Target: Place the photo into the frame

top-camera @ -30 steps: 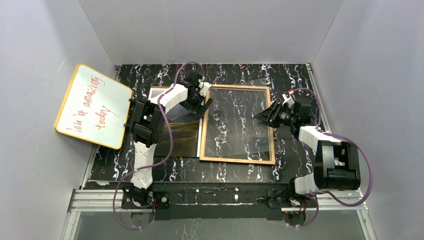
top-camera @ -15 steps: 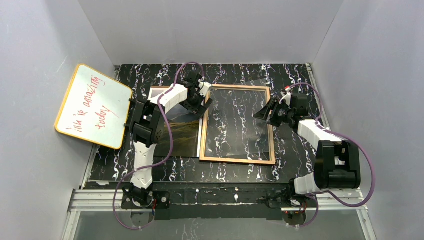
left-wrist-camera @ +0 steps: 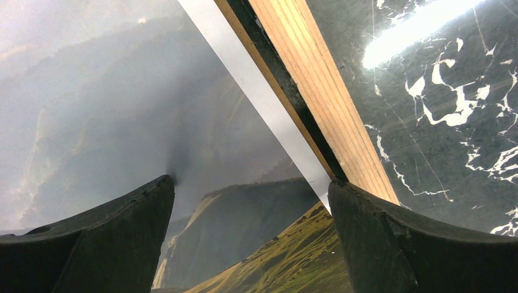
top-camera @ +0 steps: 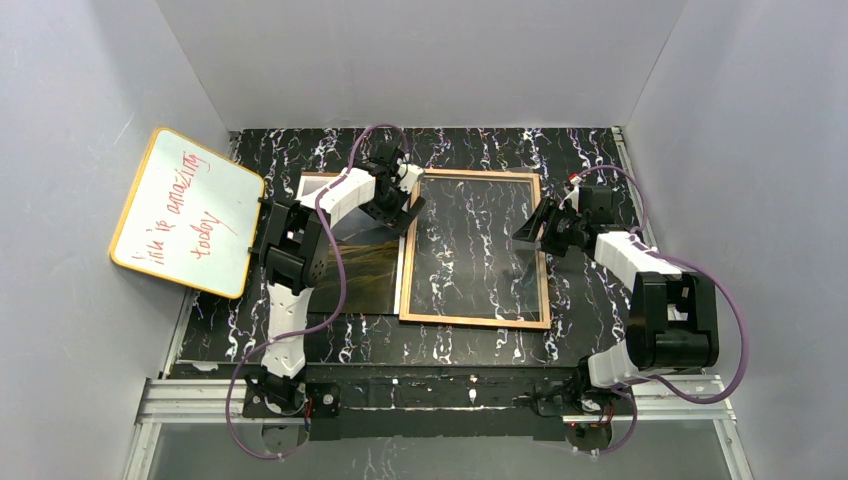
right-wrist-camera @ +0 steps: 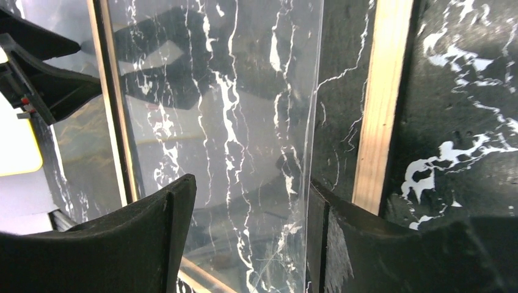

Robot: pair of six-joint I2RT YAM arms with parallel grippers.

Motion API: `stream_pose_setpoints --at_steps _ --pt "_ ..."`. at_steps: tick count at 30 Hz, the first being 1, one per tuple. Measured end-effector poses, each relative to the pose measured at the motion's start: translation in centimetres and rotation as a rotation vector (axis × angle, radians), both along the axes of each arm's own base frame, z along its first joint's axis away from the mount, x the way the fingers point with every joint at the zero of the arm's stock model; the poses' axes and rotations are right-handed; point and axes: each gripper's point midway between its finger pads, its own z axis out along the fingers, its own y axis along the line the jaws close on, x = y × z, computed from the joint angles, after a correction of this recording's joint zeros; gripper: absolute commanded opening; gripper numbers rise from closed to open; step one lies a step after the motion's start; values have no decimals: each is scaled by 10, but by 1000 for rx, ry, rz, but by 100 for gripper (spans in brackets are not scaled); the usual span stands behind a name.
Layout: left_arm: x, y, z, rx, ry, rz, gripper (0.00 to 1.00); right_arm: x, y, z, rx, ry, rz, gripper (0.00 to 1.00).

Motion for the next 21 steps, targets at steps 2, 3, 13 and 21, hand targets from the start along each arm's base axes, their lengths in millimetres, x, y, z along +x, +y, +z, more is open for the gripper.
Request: stream_pose_setpoints --at_steps 2,3,13,21 --pt "0 0 0 0 0 0 94 3 -3 1 -19 -2 -11 71" --pt "0 0 0 0 0 0 94 5 -5 1 -27 -4 -15 71" --pt "0 0 0 -1 -4 0 94 5 -13 -13 -76 36 -45 71" --pt "0 0 0 -3 -7 -1 94 8 -21 -18 -124 59 -72 72"
